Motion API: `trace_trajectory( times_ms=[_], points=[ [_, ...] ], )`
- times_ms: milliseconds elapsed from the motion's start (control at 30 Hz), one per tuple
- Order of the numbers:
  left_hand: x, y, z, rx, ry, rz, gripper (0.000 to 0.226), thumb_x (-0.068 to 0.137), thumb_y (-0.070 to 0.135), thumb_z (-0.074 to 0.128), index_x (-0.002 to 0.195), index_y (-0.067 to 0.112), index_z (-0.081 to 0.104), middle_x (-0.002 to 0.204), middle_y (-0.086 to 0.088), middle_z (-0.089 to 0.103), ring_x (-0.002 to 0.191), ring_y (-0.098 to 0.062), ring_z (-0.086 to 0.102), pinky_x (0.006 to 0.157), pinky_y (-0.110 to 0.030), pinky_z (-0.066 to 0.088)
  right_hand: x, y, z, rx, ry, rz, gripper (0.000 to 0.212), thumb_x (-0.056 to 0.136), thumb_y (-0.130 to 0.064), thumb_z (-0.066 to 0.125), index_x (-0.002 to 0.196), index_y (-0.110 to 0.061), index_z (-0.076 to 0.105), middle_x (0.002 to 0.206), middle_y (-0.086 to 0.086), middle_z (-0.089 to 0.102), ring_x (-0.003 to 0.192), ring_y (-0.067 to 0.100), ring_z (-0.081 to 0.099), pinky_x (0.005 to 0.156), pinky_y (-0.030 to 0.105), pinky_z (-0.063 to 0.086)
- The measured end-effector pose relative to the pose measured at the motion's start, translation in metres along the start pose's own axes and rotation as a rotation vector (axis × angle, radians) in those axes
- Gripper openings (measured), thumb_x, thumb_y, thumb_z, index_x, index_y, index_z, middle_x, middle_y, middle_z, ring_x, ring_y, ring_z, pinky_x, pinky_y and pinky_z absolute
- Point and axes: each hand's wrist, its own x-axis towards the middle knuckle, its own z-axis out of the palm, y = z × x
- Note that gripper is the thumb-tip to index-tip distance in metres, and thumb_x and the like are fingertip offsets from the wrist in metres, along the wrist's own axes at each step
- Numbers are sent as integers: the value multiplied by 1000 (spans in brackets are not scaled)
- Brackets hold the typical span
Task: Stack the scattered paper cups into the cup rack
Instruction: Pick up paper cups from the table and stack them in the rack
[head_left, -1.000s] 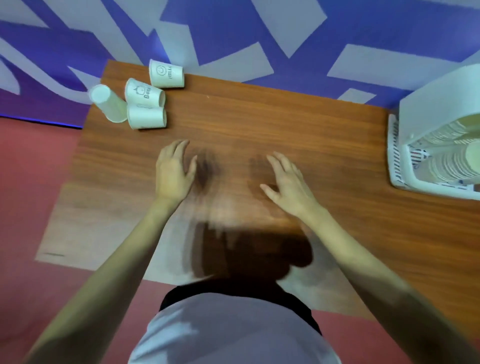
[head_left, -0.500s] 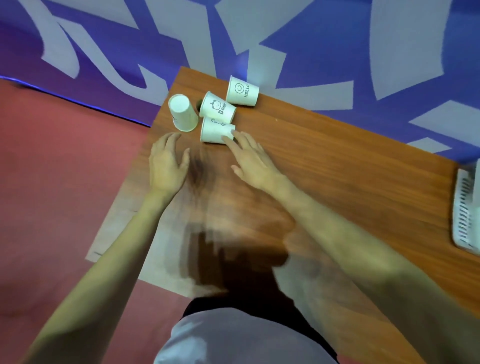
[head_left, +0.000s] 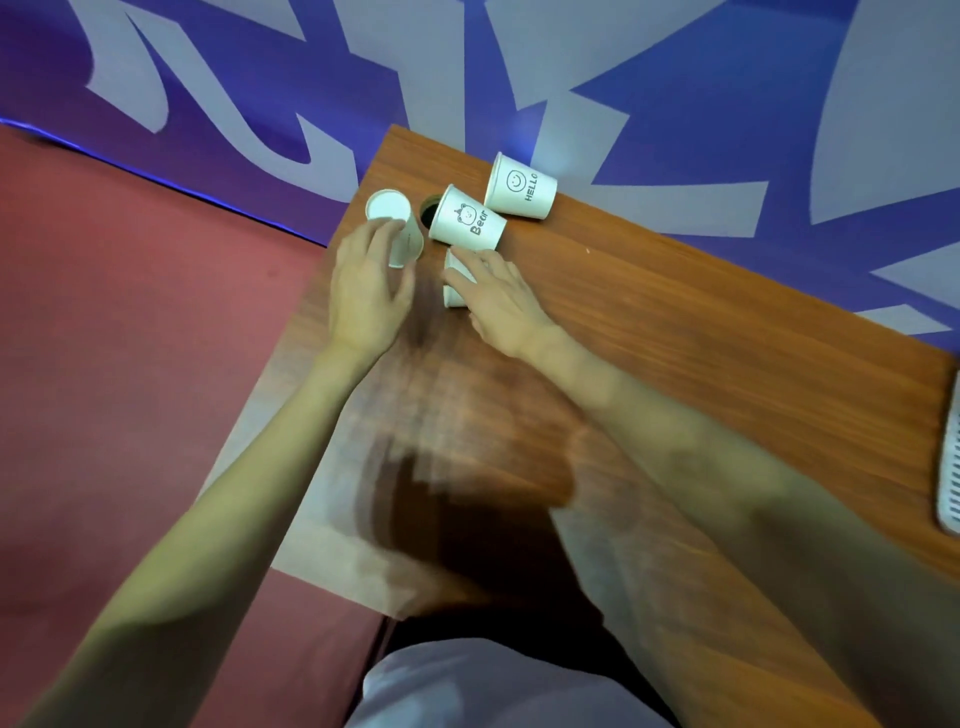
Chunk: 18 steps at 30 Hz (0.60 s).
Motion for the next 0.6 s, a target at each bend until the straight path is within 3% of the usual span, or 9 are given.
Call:
trace_trajectory(
  times_ms=[100,233,400,600],
  points=[
    [28,14,9,-23,-10,41,36,89,14,52,123,4,52,126,-13,54,114,-30,50,96,-27,34,-17,7,0,-74,-3,43,58,80,-2,61,131,-16,40,149,13,28,124,34,33,104,41,32],
    [59,24,31,0,-165,59,40,88,10,52,127,1,48,130,-19,47,118,-32,48,101,-33,35,-44,25,-3,-79,-4,155,49,83,-17,66,126,-14,42,130,12,46,113,33,39,98,39,32],
    [81,40,57,65,-321,-80,45,87,12,56,130,3,45,133,-21,40,117,-38,46,101,-40,38,-92,56,-3,-22,-62,335,52,85,-28,67,128,-14,41,131,11,46,114,33,42,98,40,34],
    [73,52,76,153,-320,-198,39,85,6,53,123,3,46,129,-25,40,108,-45,49,96,-46,41,-166,86,1,163,-12,483,47,82,-32,68,120,-16,46,117,10,51,108,33,51,96,42,39]
  ],
)
